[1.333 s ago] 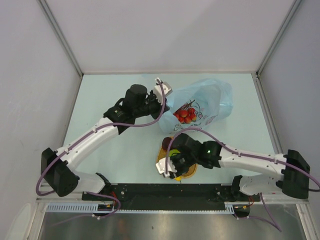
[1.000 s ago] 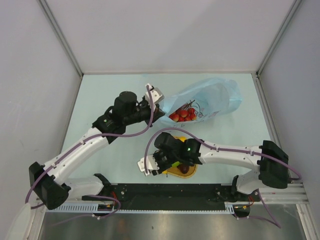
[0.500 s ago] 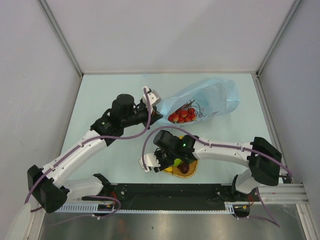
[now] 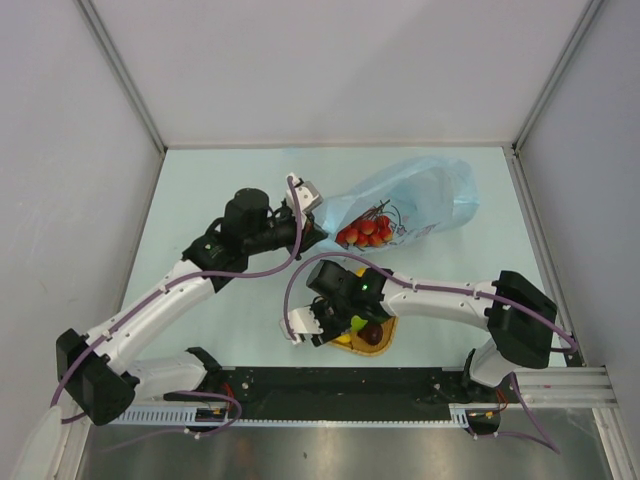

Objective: Take the fake fruits out of the plastic bag
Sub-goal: Place the fake fruit on the plate.

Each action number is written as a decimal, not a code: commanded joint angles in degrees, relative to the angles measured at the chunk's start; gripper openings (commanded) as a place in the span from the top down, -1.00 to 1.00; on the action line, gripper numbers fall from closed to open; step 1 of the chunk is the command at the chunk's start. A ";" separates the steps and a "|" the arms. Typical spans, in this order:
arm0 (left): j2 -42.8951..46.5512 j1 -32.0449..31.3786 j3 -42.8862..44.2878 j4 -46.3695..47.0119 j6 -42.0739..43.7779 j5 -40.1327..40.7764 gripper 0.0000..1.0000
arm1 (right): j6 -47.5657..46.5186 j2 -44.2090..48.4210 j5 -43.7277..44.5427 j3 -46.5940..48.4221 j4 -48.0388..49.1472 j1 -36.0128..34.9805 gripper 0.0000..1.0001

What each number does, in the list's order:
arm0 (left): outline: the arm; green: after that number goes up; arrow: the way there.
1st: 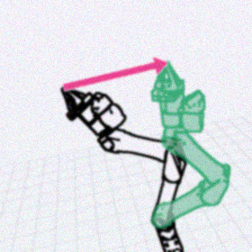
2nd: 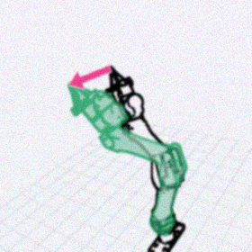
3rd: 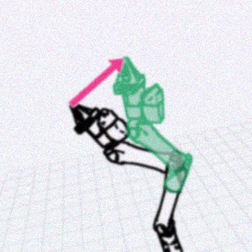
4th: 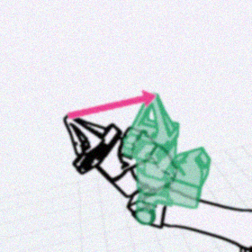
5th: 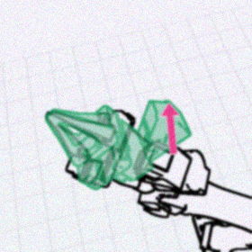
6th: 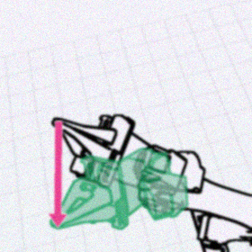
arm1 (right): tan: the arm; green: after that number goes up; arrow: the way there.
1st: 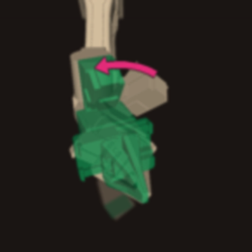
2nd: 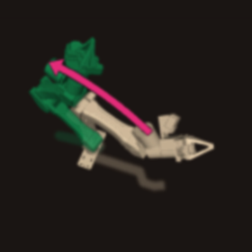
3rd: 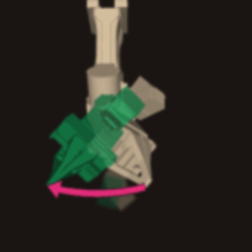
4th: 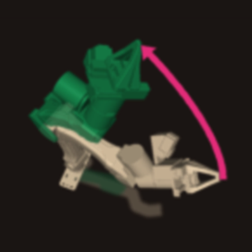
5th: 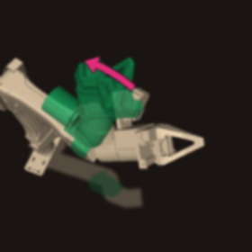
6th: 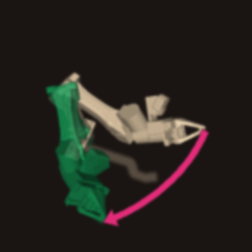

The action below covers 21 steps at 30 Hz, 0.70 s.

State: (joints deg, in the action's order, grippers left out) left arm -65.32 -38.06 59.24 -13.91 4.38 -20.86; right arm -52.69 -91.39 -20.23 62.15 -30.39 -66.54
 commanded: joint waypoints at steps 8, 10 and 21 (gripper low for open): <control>-0.25 0.36 -0.18 2.49 -1.31 -2.78 0.99 | 3.90 0.60 -1.74 2.10 1.74 0.80 -0.25; -0.33 0.36 -0.01 2.49 -1.31 -2.87 0.99 | 4.61 0.78 -2.01 2.10 1.74 1.06 -0.29; -0.95 0.45 1.84 -0.32 0.62 -2.78 0.99 | 16.10 3.50 -14.13 9.03 -1.42 5.02 -0.32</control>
State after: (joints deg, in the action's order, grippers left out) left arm -65.73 -38.04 58.94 -13.85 4.01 -22.74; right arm -45.23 -91.39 -26.13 64.23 -31.24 -63.51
